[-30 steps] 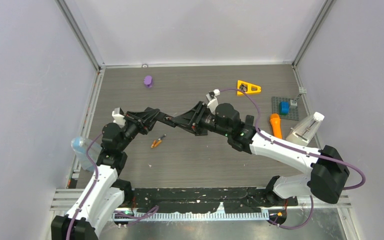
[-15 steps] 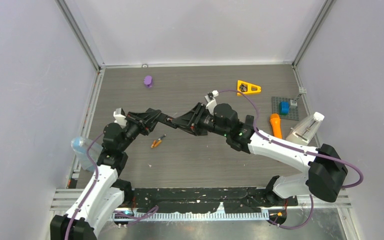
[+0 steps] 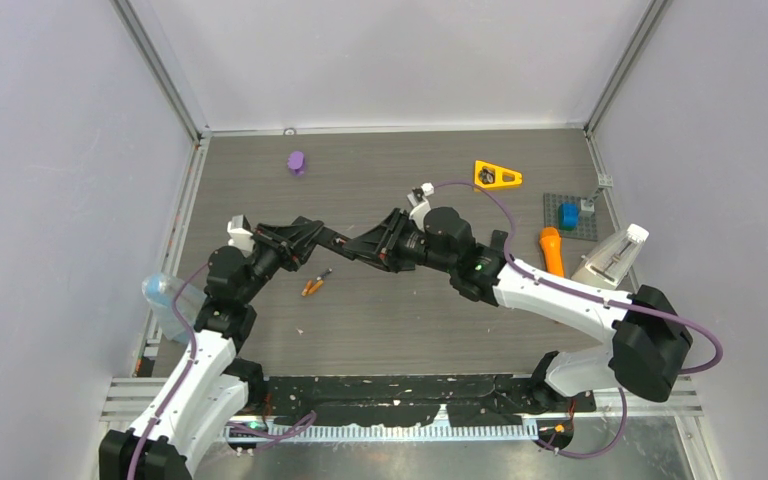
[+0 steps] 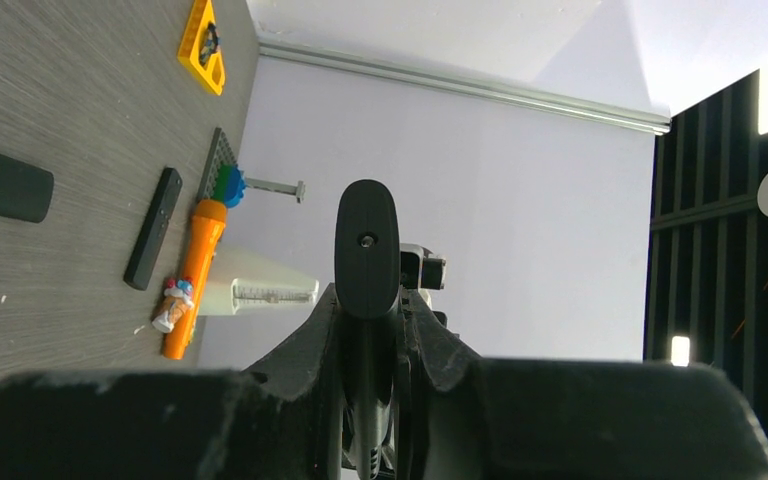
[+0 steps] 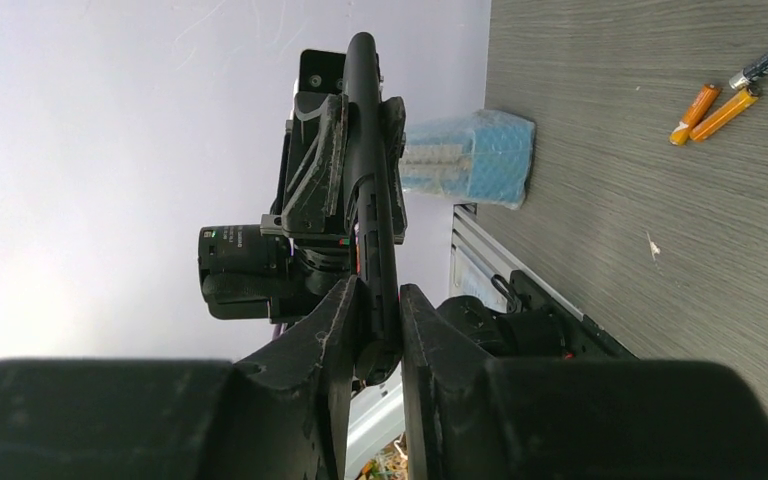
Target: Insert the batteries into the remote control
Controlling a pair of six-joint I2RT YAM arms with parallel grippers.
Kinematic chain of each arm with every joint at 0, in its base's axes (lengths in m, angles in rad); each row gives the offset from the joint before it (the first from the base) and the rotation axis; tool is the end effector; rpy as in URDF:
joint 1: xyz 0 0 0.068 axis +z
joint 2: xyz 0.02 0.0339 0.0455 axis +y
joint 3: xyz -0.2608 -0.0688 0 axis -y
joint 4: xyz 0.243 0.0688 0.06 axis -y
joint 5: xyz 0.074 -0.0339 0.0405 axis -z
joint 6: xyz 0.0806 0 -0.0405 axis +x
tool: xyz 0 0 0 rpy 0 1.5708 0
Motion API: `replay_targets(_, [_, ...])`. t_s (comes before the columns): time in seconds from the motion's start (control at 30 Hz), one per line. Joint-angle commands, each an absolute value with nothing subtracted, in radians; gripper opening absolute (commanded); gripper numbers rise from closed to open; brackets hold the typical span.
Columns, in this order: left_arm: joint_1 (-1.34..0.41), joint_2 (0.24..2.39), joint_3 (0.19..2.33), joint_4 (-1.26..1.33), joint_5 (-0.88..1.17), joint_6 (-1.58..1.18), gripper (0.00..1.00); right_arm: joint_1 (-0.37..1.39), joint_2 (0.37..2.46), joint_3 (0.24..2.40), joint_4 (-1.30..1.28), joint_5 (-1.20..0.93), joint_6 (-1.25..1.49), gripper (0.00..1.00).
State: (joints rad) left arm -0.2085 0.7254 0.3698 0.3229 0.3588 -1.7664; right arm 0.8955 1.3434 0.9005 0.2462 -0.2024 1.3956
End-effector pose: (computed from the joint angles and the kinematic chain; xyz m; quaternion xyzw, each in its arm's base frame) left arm 0.2122 -0.0738 0.2533 -0.4084 0.5903 -0.6418 0.2699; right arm 0.2102 0.2884 0.2878 0.1282 0.7611 0.6070 0.1892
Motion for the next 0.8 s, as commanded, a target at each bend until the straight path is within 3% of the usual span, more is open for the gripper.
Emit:
replay_targets(0.0, [-0.224, 0.707, 0.419, 0.374, 0.378, -1.745, 0.00, 0.901, 1.342, 0.945, 0.223, -0.188, 1.390, 0.26])
replay_targets(0.13, [-0.224, 0.705, 0.421, 0.376, 0.372, -1.730, 0.00, 0.901, 1.337, 0.940, 0.222, -0.191, 1.389, 0.30])
replay_targets(0.2, [-0.224, 0.704, 0.424, 0.380, 0.364, -1.713, 0.00, 0.901, 1.322, 0.923, 0.244, -0.182, 1.388, 0.36])
replay_targets(0.47, [-0.218, 0.711, 0.433, 0.430, 0.371, -1.553, 0.00, 0.894, 1.247, 0.925, 0.244, -0.169, 1.272, 0.77])
replay_targets(0.53, [-0.207, 0.730, 0.431, 0.497, 0.406, -1.495, 0.00, 0.889, 1.229, 0.933, 0.209, -0.168, 1.222, 0.83])
replay_targets(0.77, [-0.136, 0.847, 0.480, 0.762, 0.747, -1.251, 0.00, 0.837, 1.149, 0.918, 0.094, -0.137, 1.081, 0.87])
